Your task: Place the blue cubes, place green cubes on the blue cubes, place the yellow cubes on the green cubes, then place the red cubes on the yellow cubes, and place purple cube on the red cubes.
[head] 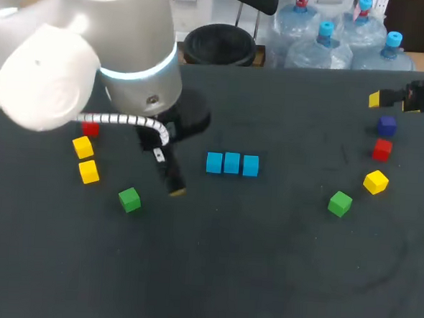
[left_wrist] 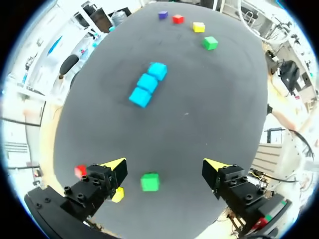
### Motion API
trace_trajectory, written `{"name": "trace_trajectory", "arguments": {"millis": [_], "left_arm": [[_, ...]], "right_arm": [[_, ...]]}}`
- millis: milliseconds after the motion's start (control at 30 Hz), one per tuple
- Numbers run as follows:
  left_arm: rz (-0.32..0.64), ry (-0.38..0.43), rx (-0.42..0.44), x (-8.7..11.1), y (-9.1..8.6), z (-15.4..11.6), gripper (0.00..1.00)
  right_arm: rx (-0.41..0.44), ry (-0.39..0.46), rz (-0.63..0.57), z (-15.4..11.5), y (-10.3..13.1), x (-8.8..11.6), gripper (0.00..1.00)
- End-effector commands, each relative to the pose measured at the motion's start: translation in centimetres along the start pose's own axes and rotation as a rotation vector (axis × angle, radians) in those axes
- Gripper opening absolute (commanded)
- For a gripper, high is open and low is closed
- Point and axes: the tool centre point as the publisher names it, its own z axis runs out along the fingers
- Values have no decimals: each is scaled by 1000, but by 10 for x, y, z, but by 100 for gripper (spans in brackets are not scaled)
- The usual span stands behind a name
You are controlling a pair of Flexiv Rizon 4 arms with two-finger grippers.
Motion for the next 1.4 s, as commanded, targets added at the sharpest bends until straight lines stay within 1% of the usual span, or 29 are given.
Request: {"name": "trace_trajectory", "arguments": {"millis": [33,67,500,567,633,667,733,1000,1167,1233,1300,1400], "left_arm": [[41,-64,4,0,-2,6,100],[50,-90,-18,-3,-2,0,100],[50,-90,-18,-3,-2,0,100],[43,-40,-24,-12,-5,13,100],[10,-18,-8,-11,-3,22,100],[-2,0,-8,-8,-1,26,100],[-30,-2,0,0,3,28,100],[-84,22,-18,38,13,26,100],[-87,40,-15,58,13,32,100],[-69,46,2,66,14,36,100],[-75,59,19,75,16,41,100],[-77,74,25,82,17,47,100]], "right_arm": [[2,0,0,-1,0,0,100],[2,0,0,-1,0,0,100],[2,0,0,-1,0,0,100],[2,0,0,-1,0,0,100],[2,0,0,-1,0,0,100],[2,0,0,-1,0,0,100],[2,0,0,-1,0,0,100],[2,0,0,-1,0,0,100],[2,0,0,-1,0,0,100],[2,0,0,-1,0,0,100],[2,0,0,-1,0,0,100],[2,0,0,-1,0,0,100]]}}
